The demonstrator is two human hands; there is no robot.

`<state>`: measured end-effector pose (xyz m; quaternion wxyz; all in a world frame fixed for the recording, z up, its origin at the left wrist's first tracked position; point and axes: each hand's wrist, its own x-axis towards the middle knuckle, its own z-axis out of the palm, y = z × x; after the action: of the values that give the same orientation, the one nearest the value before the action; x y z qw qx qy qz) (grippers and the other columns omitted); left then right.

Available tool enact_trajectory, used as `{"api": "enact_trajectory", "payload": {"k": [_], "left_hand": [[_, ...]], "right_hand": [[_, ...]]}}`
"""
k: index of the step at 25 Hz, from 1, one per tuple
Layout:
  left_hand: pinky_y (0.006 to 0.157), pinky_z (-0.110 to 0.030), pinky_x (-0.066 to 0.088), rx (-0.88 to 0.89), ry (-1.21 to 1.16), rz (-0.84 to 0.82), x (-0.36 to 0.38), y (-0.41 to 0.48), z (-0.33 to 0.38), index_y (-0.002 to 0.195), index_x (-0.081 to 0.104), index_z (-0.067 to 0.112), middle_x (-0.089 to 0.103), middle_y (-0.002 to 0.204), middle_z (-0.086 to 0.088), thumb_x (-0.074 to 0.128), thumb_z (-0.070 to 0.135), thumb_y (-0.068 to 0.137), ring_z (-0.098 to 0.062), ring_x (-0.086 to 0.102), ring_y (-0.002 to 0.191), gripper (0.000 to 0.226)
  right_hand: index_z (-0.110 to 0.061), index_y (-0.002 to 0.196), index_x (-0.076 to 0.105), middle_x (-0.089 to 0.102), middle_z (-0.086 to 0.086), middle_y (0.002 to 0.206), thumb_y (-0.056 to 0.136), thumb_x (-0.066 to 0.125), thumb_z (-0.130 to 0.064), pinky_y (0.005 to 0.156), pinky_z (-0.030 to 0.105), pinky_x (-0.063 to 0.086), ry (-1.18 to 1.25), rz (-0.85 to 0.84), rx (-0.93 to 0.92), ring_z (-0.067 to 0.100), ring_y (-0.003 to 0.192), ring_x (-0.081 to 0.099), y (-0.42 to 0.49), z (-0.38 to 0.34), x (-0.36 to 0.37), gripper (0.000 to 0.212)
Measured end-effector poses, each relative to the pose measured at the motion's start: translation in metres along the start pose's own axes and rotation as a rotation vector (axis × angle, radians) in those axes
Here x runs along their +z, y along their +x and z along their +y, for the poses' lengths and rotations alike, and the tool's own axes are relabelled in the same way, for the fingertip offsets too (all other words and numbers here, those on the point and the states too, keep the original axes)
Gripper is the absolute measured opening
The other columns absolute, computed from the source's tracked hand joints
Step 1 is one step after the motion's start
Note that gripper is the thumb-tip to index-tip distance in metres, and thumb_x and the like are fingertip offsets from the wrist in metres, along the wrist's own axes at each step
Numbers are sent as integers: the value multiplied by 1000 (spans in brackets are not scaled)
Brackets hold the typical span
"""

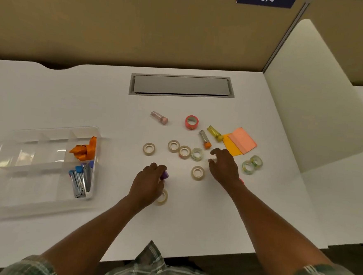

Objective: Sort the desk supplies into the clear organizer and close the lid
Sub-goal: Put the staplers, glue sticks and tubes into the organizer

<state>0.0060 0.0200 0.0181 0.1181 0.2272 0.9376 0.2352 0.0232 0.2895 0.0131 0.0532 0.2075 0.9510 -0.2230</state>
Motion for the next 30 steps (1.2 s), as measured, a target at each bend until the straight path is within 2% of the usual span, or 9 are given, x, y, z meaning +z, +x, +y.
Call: {"api": "enact_trajectory", "payload": {"k": [4,7,9,11,13,18,21,25,30], "left_hand": [[67,-19,39,-7,-77,61,-9,-18,-11,116,57,28,49,94,19,63,20,85,-7,54,85,32],[66,-13,39,-33,-121,106,-19,-32,-22,118,57,27,49,95,22,66,20,84,-2,53,82,36],[65,-7,36,-74,-154,154,-31,-41,-33,116,56,25,49,95,20,68,19,83,-2,53,79,35],[65,-10,41,-130,-192,206,-45,-47,-46,114,56,23,51,96,16,67,18,83,-3,54,79,33],[68,-20,49,-196,-225,259,-59,-53,-64,112,56,20,56,97,10,66,16,84,-7,57,82,30],[70,-29,51,-288,-140,380,-87,-65,-116,105,56,17,61,98,3,66,12,82,-16,58,84,26],[73,-34,53,-297,-100,337,-94,-68,-142,102,57,15,63,94,1,66,10,81,-20,59,84,24],[76,-32,54,-238,-112,215,-93,-70,-161,107,56,17,65,96,3,64,16,83,-14,58,83,25],[78,-32,54,-234,-151,186,-94,-72,-178,112,58,19,65,103,1,63,21,86,-18,60,90,27]], "right_hand": [[-23,144,44,40,11,145,93,54,-19,97,43,46,-91,-67,-39,34,131,41,34,-19,4,52],[-24,140,49,45,12,137,94,49,-18,96,41,45,-162,-143,-14,33,128,42,55,-29,13,47],[-18,133,56,51,16,128,93,50,-15,93,40,45,-205,-103,-11,36,122,46,61,-32,17,41],[-13,128,61,54,21,123,92,53,-13,91,41,46,-193,-5,-7,40,117,50,63,-35,19,37],[-12,124,61,56,23,118,89,57,-13,89,44,47,-112,93,-9,43,113,51,61,-43,17,35],[-20,120,53,62,12,106,89,61,-16,78,43,48,28,194,-171,36,102,56,38,-97,15,33],[-25,120,52,64,3,103,90,61,-16,77,39,49,174,141,-266,27,95,58,11,-146,23,32],[-26,118,52,62,-7,89,91,59,-15,67,31,43,294,34,-371,18,80,59,-23,-209,39,31],[-24,118,53,67,-3,82,94,64,-27,63,31,49,386,-72,-433,14,72,63,-52,-273,56,26]]}}
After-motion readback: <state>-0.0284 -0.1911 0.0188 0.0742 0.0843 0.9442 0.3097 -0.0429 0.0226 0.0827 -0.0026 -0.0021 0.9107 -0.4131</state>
